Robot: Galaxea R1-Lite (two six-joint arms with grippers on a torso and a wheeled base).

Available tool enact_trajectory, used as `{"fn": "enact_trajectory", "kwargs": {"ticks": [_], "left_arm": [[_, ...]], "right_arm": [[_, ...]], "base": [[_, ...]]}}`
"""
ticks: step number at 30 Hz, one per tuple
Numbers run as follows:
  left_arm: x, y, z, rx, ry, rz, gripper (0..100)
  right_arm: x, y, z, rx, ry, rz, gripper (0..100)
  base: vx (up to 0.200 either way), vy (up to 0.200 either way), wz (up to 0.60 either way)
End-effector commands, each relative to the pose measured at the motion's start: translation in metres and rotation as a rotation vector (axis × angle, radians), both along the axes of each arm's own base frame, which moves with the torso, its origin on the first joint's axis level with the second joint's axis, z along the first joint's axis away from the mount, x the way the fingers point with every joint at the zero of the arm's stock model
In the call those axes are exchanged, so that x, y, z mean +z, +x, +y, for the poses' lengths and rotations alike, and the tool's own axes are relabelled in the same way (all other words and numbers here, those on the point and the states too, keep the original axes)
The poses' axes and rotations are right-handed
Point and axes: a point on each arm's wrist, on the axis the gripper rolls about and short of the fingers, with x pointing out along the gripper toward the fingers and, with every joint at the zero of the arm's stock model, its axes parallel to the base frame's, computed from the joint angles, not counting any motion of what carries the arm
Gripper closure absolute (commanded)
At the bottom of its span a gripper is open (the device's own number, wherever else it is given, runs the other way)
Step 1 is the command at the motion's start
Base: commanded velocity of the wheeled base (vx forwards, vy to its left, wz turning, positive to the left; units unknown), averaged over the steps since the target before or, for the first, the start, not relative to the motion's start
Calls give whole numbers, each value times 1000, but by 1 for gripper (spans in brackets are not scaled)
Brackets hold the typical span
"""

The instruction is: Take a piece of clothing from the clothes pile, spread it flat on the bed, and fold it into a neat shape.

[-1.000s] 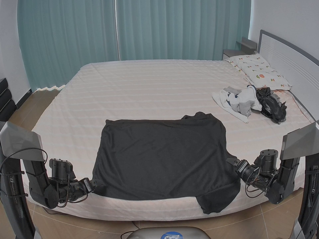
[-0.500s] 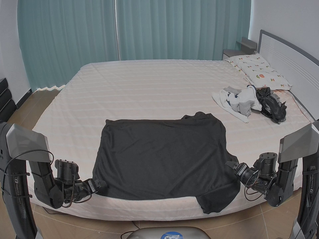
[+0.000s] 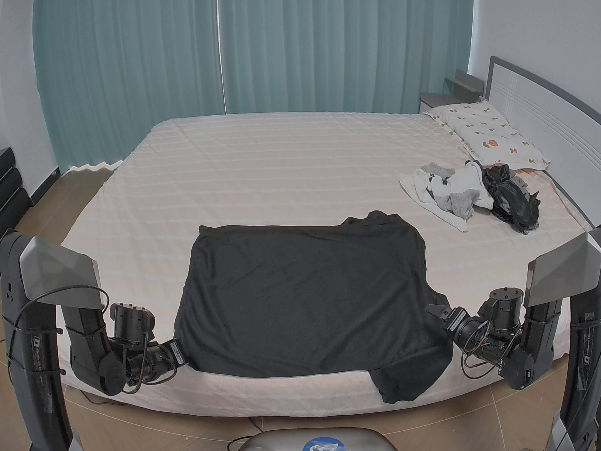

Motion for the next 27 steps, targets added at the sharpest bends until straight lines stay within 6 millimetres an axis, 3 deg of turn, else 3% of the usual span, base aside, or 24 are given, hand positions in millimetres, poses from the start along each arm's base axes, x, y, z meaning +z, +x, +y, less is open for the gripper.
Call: {"fn": "enact_trajectory", "kwargs": {"ticks": [1, 11, 27], "left_arm": [[-2, -8, 1, 2, 2, 29, 100], [8, -1, 6, 96, -68, -9, 100], [10, 2, 7, 134, -109, -15, 100]], "right_arm": [[-3, -1, 0, 3, -4, 14, 0], [-11, -8, -26, 78, -116, 51, 0], [-19, -1, -26, 153, -142, 65, 0]], "base": [[0, 0, 0], [0, 0, 0], [0, 0, 0]]}}
